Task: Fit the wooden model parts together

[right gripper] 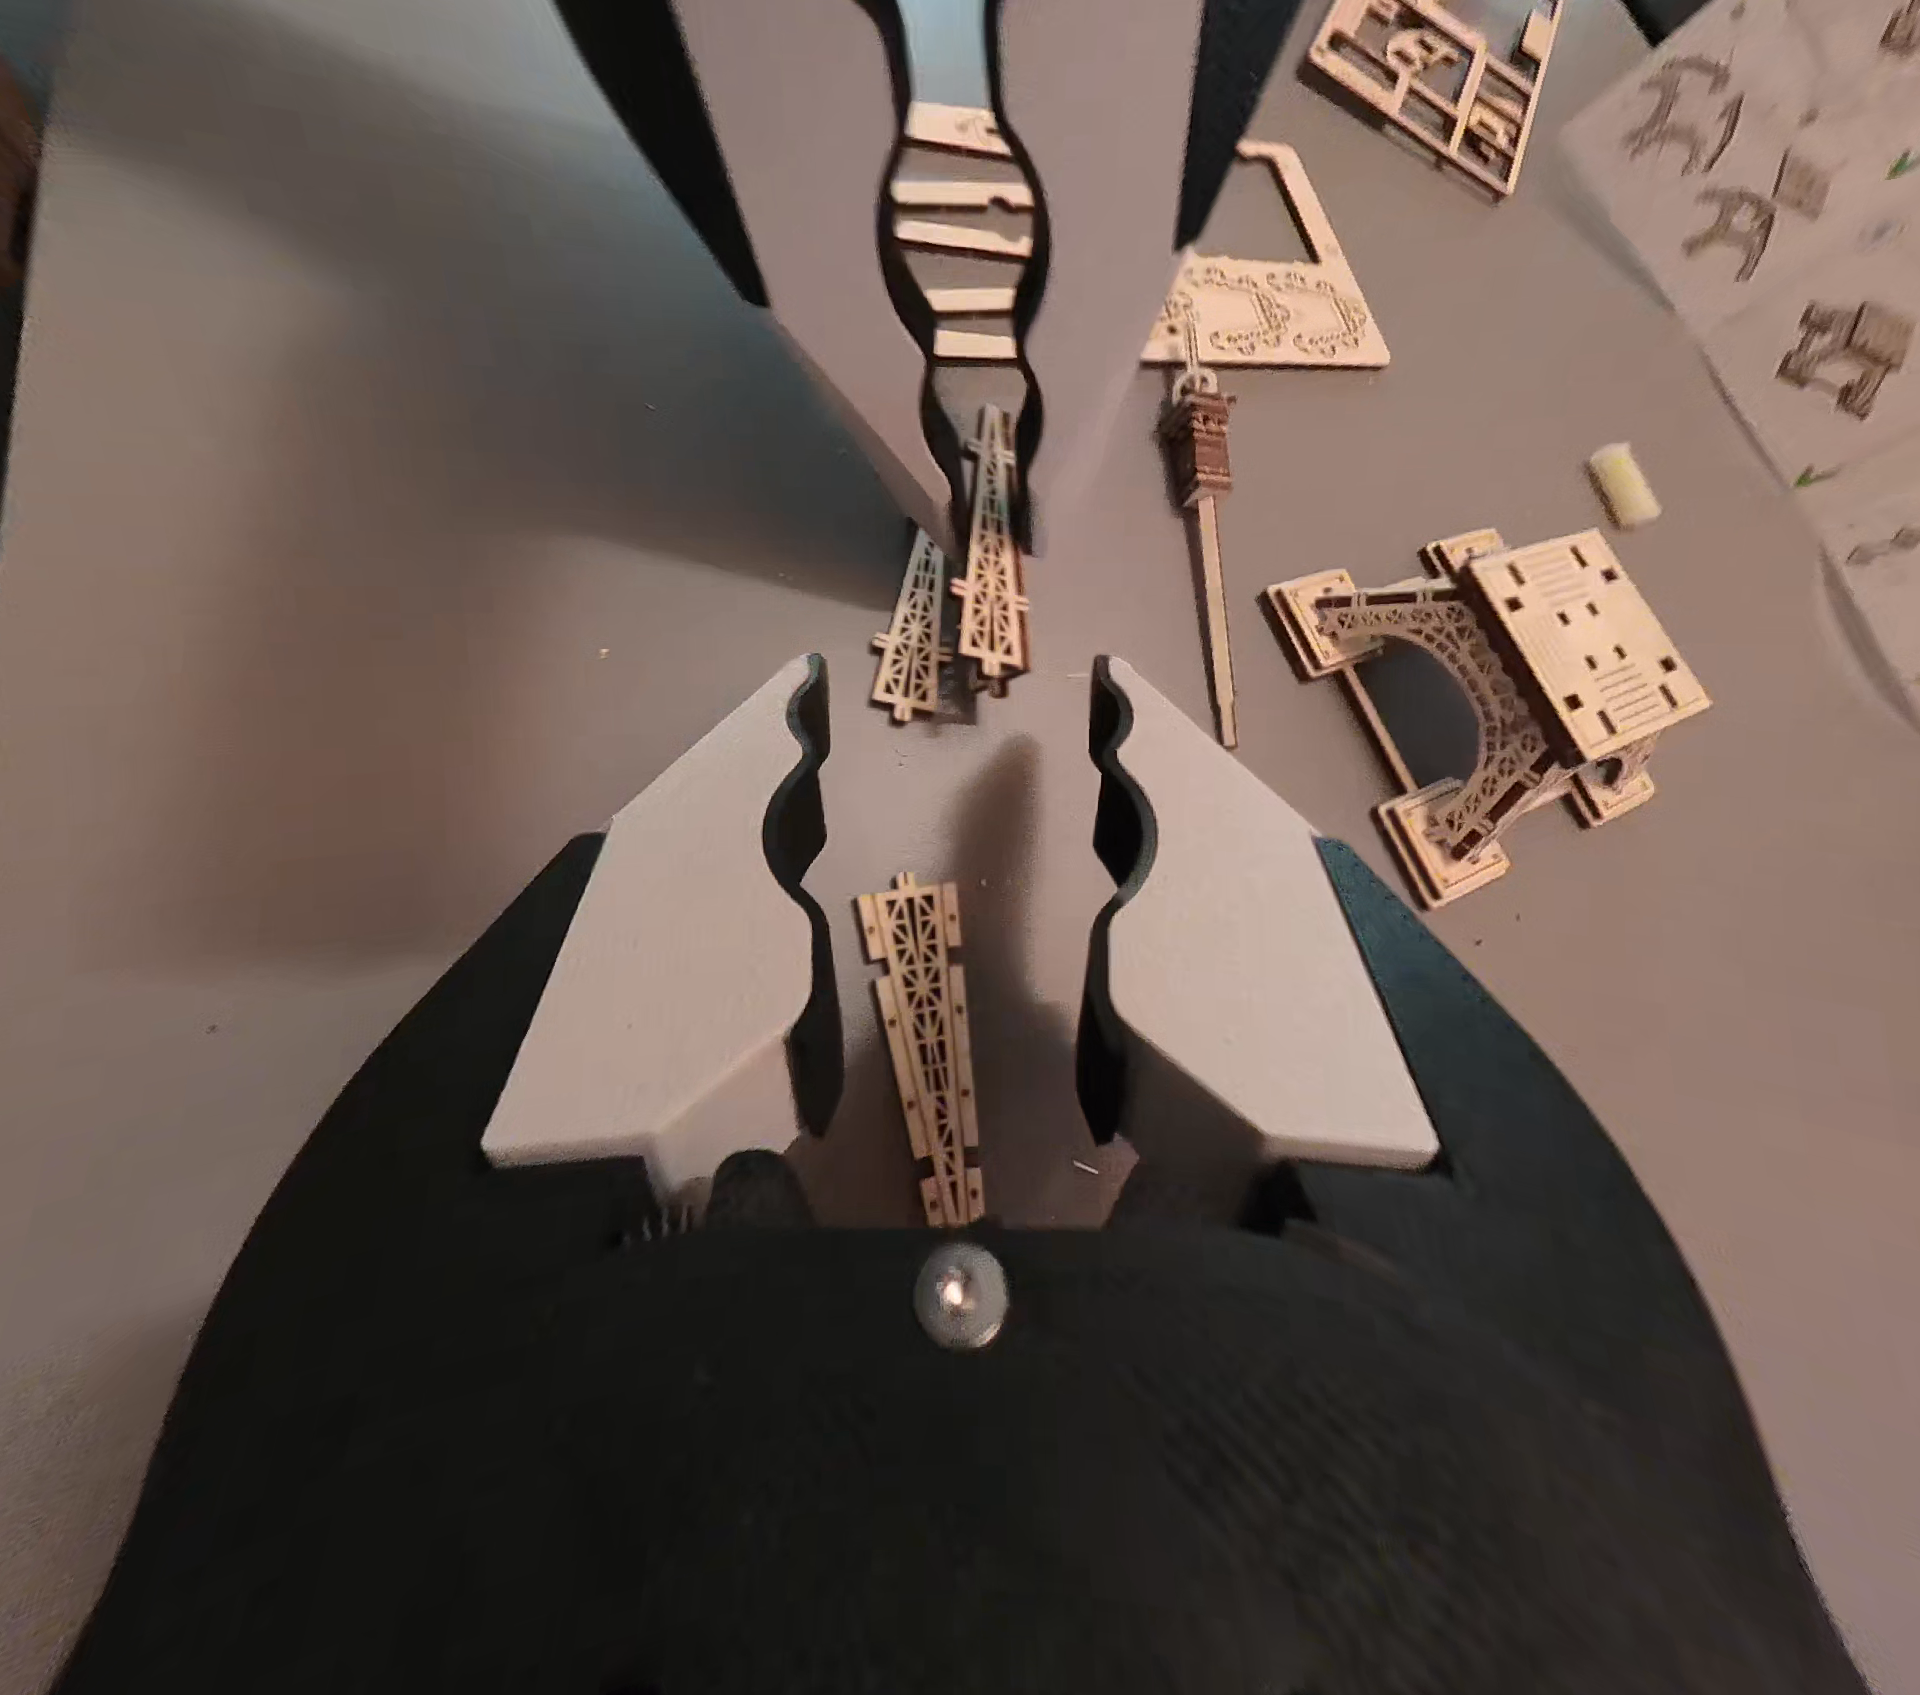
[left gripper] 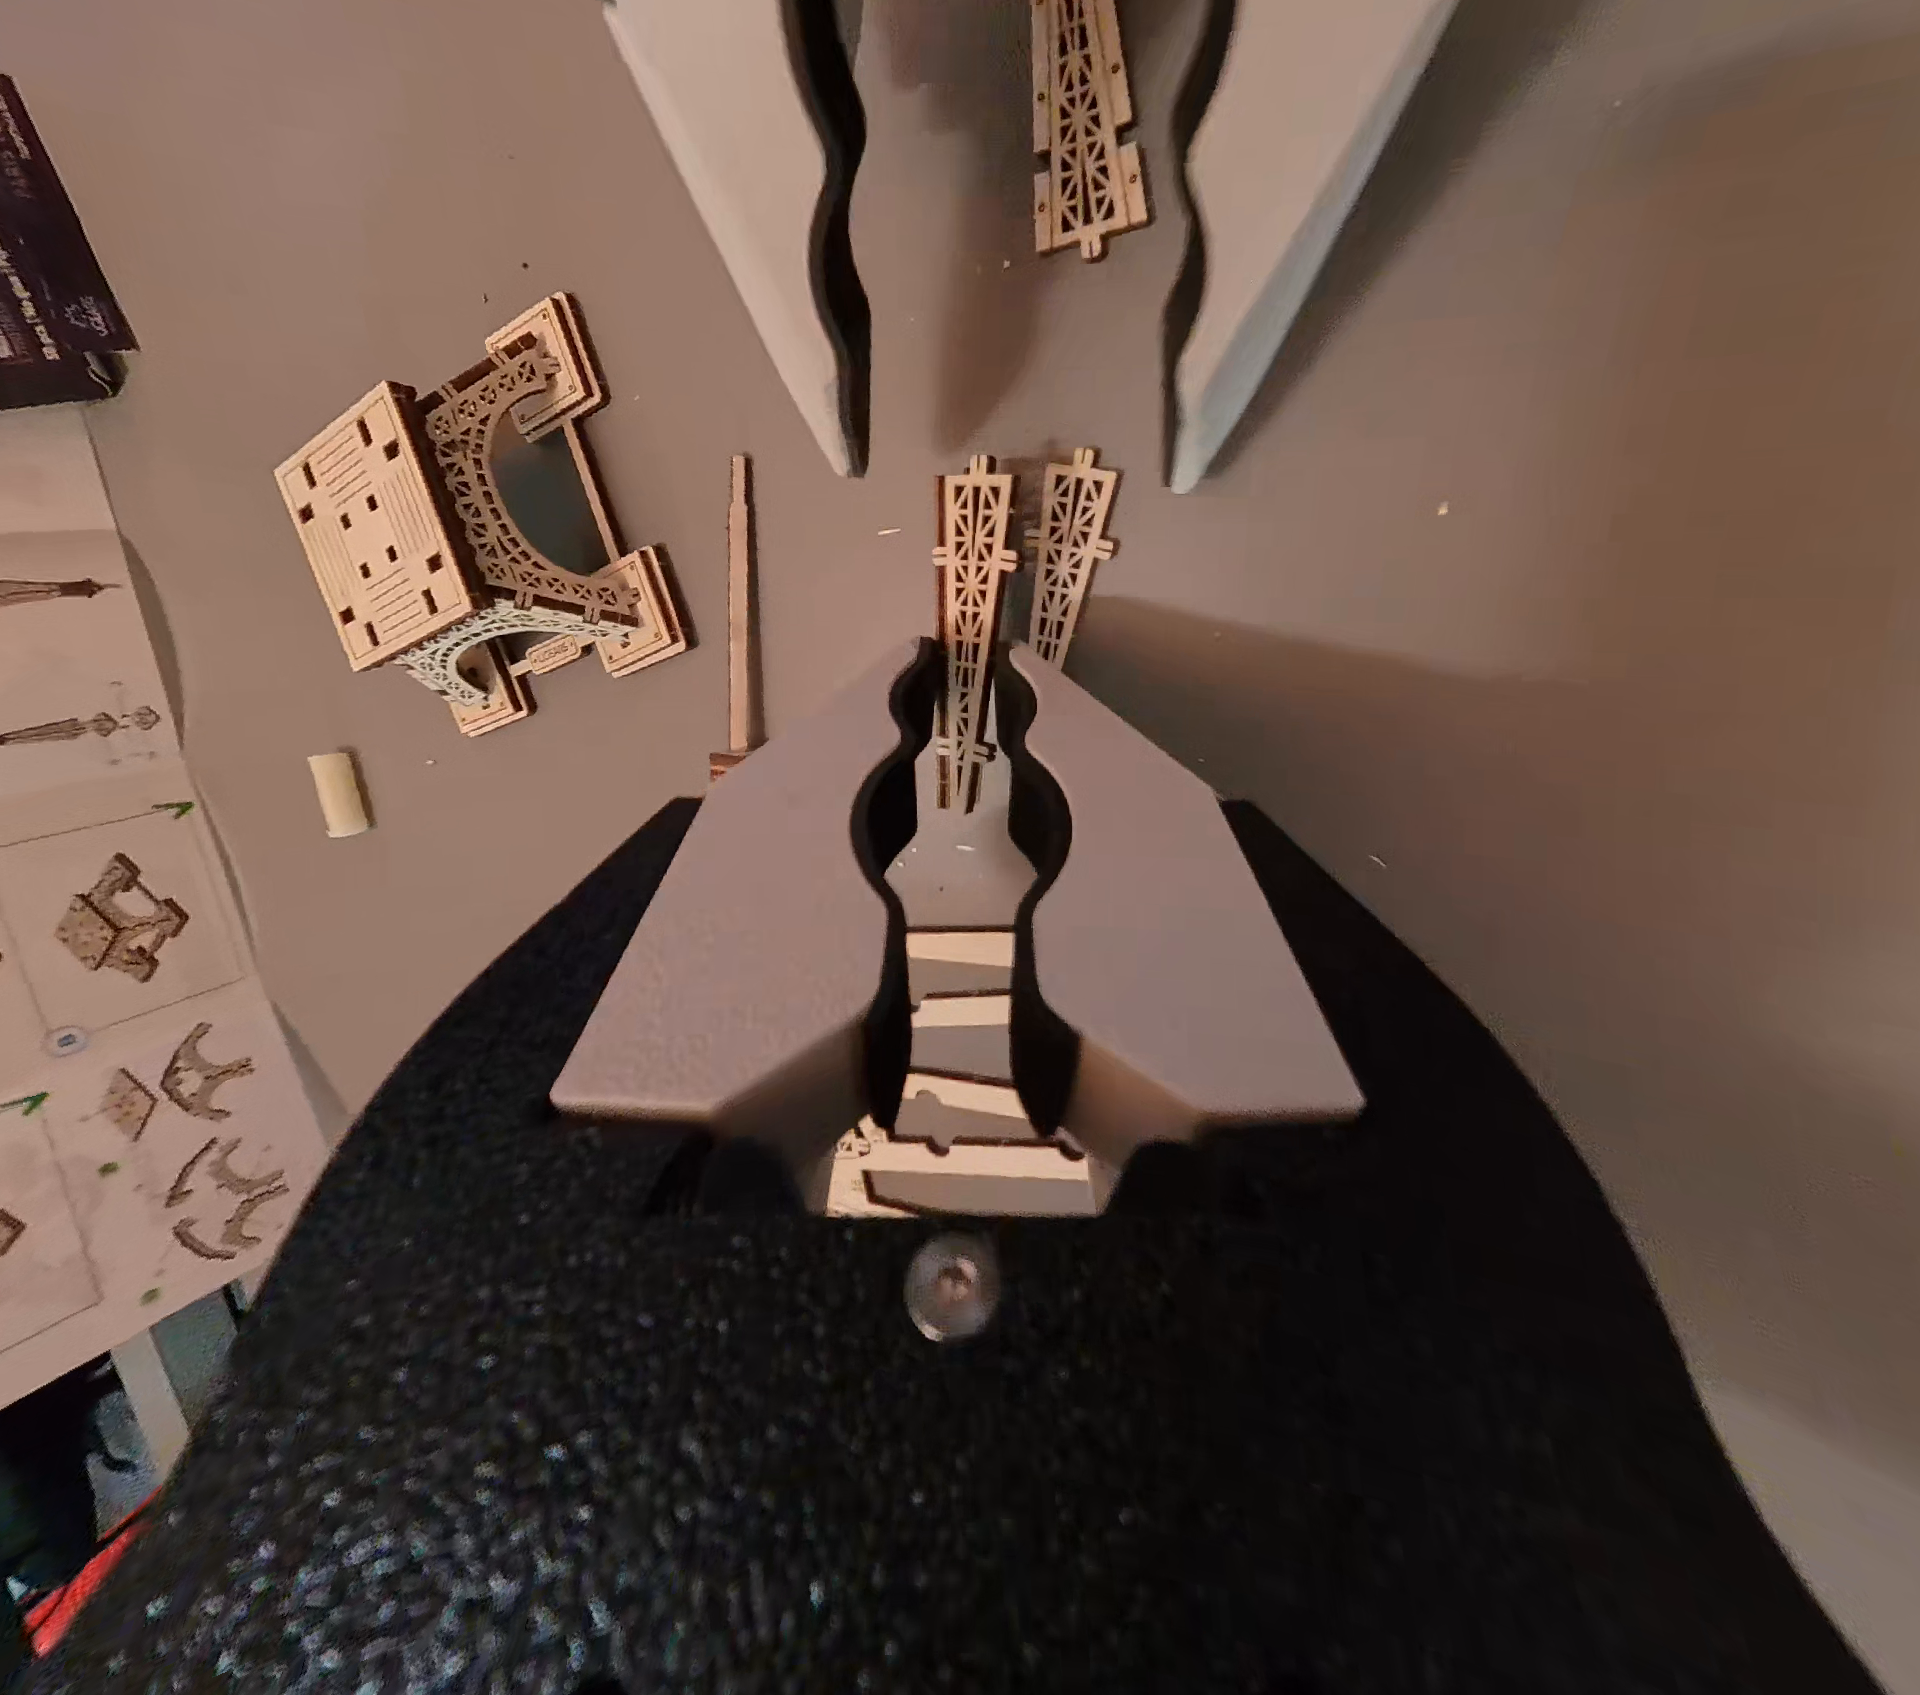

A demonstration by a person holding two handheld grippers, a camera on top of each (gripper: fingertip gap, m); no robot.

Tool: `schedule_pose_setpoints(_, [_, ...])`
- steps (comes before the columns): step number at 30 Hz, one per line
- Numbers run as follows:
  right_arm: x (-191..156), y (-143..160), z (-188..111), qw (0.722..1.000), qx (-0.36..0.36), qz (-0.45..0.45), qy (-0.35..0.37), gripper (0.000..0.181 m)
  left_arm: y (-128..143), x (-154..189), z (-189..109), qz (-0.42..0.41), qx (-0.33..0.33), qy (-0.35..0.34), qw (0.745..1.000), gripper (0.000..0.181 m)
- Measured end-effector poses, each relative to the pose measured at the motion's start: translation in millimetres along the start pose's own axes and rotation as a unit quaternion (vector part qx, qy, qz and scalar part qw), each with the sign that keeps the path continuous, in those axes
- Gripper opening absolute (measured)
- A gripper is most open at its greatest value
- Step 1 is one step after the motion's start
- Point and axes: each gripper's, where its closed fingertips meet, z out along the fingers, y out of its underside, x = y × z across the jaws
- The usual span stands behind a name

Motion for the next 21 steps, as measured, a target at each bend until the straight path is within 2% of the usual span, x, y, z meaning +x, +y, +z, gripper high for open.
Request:
schedule_pose_setpoints(1, [1.1, 1.6, 1.6, 1.0, -0.002, 0.01, -0.005, 0.047, -1.7, 0.2, -0.1, 0.007, 0.007, -0.001, 1.0, 0.009])
schedule_pose_setpoints(5, [-1.7, 1.0, 3.0, 1.0, 0.003, 0.015, -0.026, 0.04, -6.1, 1.1, 2.3, 0.042, 0.058, -0.006, 0.997, 0.009])
schedule_pose_setpoints(10, [1.2, 8.2, 7.9, 1.0, -0.02, -0.004, -0.019, 0.036, -6.5, 4.7, 6.8, 0.038, 0.103, -0.002, 0.994, 0.009])
schedule_pose_setpoints(13, [1.0, 8.5, 8.2, 0.999, -0.021, 0.003, -0.027, 0.035, -5.6, 3.8, 6.5, 0.046, 0.101, -0.017, 0.994, 0.009])
schedule_pose_setpoints(16, [1.6, 7.3, 7.5, 1.0, -0.016, -0.008, -0.018, 0.044, 0.6, -1.3, 4.6, 0.046, 0.074, -0.046, 0.995, 0.009])
schedule_pose_setpoints(18, [-0.3, 6.0, 6.8, 1.0, -0.011, -0.022, -0.014, 0.041, 6.2, -4.4, -1.1, 0.036, 0.058, -0.063, 0.996, 0.009])
schedule_pose_setpoints(21, [-1.2, 6.2, 7.1, 1.0, -0.012, -0.02, -0.018, 0.04, 2.3, 0.7, -8.3, 0.0, 0.078, -0.057, 0.995, 0.009])
